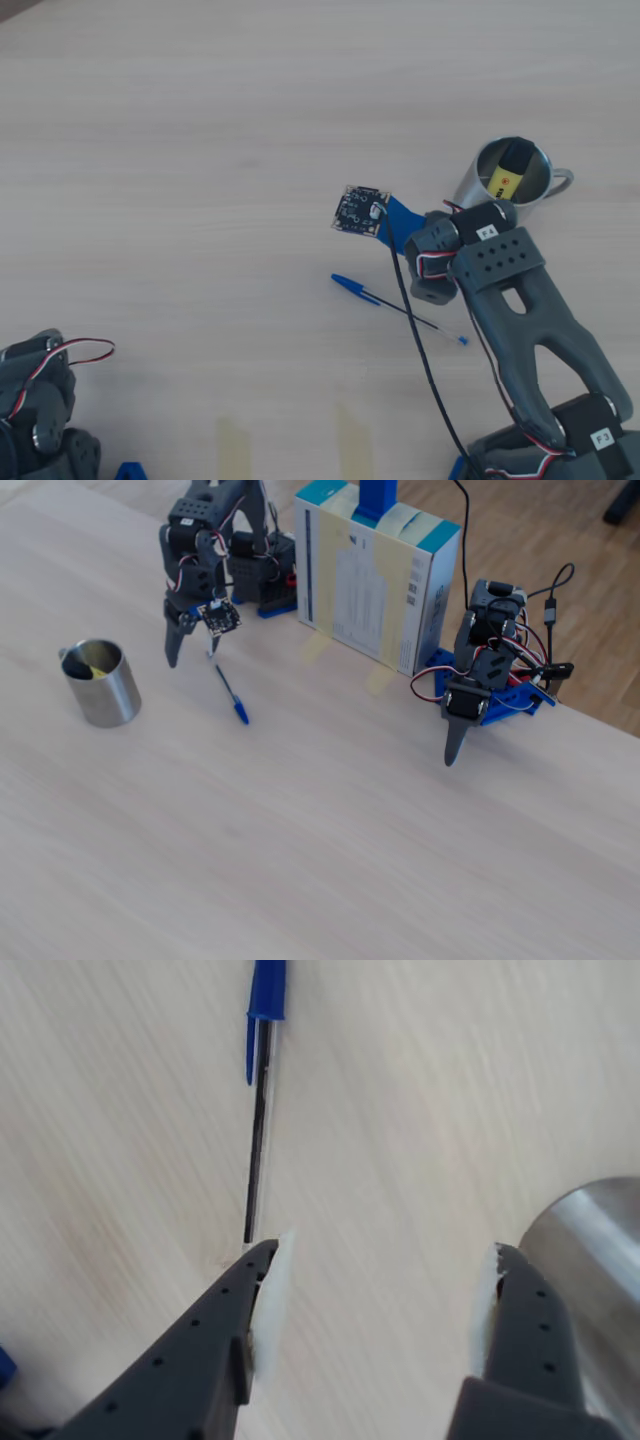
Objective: Grab the blue pen and put it in the silver cup.
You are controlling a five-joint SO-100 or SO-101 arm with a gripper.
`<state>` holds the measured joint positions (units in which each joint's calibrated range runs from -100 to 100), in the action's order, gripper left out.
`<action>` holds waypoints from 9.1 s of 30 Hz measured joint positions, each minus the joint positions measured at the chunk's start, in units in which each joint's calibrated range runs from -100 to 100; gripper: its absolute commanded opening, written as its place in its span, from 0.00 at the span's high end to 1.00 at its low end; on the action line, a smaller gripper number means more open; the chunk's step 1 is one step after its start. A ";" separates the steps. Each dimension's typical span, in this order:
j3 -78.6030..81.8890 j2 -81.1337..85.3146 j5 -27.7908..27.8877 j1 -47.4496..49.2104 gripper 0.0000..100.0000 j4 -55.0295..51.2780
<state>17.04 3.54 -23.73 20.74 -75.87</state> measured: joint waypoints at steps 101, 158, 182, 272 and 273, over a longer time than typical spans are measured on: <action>-3.70 -23.68 -14.71 15.22 0.80 15.55; 8.21 -11.75 -19.32 16.56 0.98 13.96; 9.38 4.42 -19.22 16.81 0.98 13.96; 48.33 51.60 -22.25 -4.26 0.98 98.61; 48.33 51.60 -22.30 -4.52 0.98 98.61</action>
<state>65.37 55.15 -46.03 16.22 22.74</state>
